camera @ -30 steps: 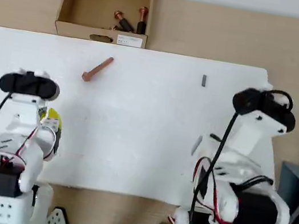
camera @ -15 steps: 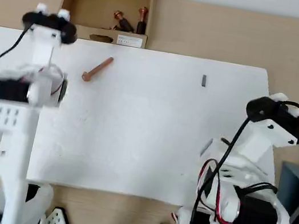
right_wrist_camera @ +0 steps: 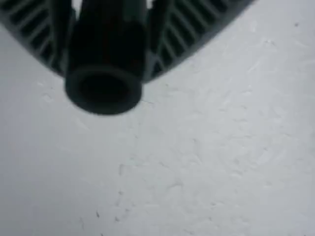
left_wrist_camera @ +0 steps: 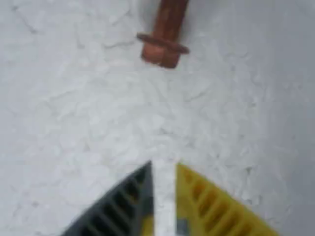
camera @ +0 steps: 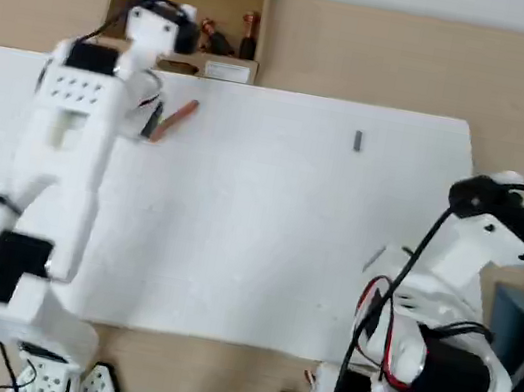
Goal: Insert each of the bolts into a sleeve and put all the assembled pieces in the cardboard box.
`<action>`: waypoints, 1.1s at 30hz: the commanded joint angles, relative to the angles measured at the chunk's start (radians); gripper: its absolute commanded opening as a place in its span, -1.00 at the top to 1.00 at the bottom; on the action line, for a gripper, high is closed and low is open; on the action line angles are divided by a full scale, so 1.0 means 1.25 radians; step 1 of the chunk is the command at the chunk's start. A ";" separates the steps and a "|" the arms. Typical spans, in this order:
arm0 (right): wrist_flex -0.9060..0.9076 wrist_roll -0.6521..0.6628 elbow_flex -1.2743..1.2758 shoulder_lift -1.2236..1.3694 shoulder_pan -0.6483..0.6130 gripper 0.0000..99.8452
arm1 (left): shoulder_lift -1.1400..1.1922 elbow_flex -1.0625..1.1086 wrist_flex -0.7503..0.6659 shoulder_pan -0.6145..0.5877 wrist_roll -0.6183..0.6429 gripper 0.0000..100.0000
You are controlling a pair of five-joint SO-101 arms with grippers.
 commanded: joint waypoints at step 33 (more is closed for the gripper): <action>-0.033 0.001 0.010 -0.006 0.013 0.98 | 0.644 -0.786 0.214 -0.015 -0.130 0.71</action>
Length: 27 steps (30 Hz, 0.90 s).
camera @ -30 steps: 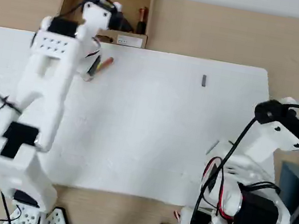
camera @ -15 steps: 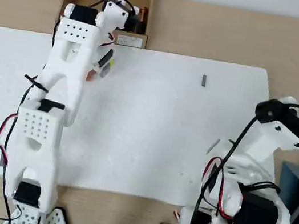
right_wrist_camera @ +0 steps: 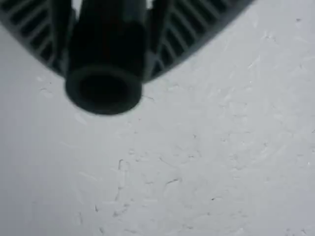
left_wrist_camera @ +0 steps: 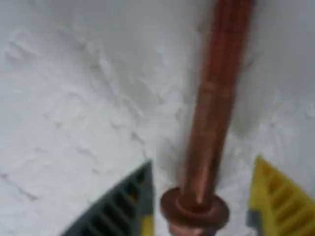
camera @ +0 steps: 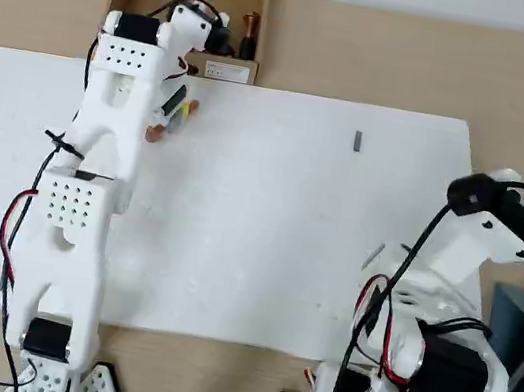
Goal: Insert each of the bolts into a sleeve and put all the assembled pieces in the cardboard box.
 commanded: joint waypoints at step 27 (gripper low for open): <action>-0.017 0.004 0.002 -0.007 0.013 0.98 | 0.090 -0.119 0.060 -0.026 0.304 1.00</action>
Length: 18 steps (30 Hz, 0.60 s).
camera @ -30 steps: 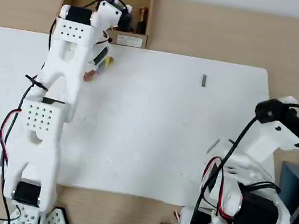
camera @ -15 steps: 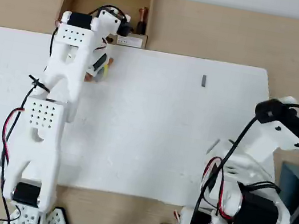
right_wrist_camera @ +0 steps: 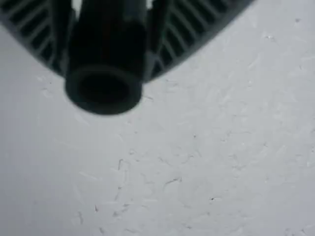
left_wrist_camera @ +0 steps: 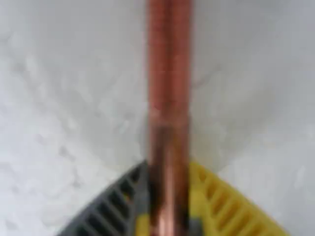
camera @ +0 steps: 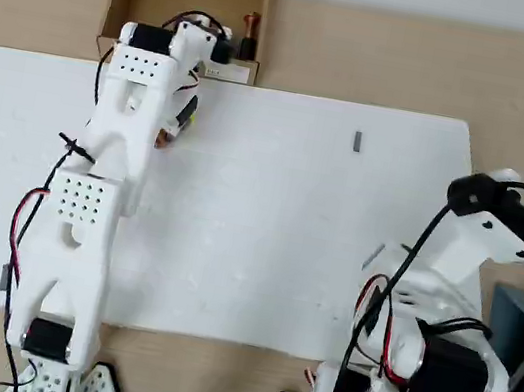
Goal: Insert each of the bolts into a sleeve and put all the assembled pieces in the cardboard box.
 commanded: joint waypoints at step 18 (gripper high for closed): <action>-0.017 0.006 0.002 -0.007 0.008 0.98 | -0.215 -0.059 0.015 -0.133 0.576 1.00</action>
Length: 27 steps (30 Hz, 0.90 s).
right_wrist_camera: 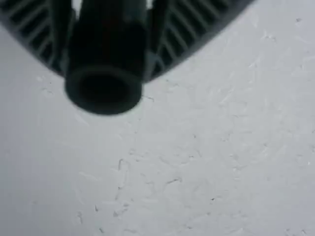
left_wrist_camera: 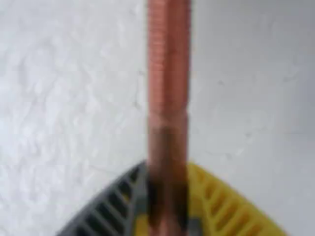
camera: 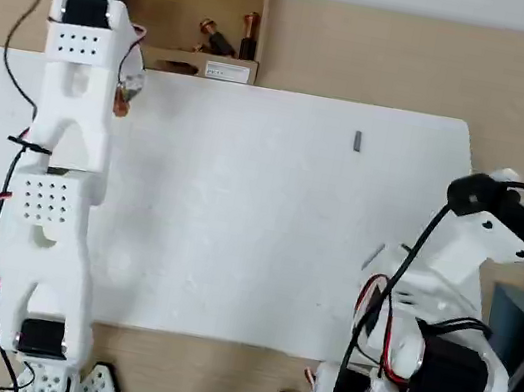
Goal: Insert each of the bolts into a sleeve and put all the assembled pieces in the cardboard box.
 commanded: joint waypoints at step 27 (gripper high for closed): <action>-0.016 0.006 0.055 -0.007 0.007 0.98 | -0.609 0.719 0.006 -0.070 0.579 1.00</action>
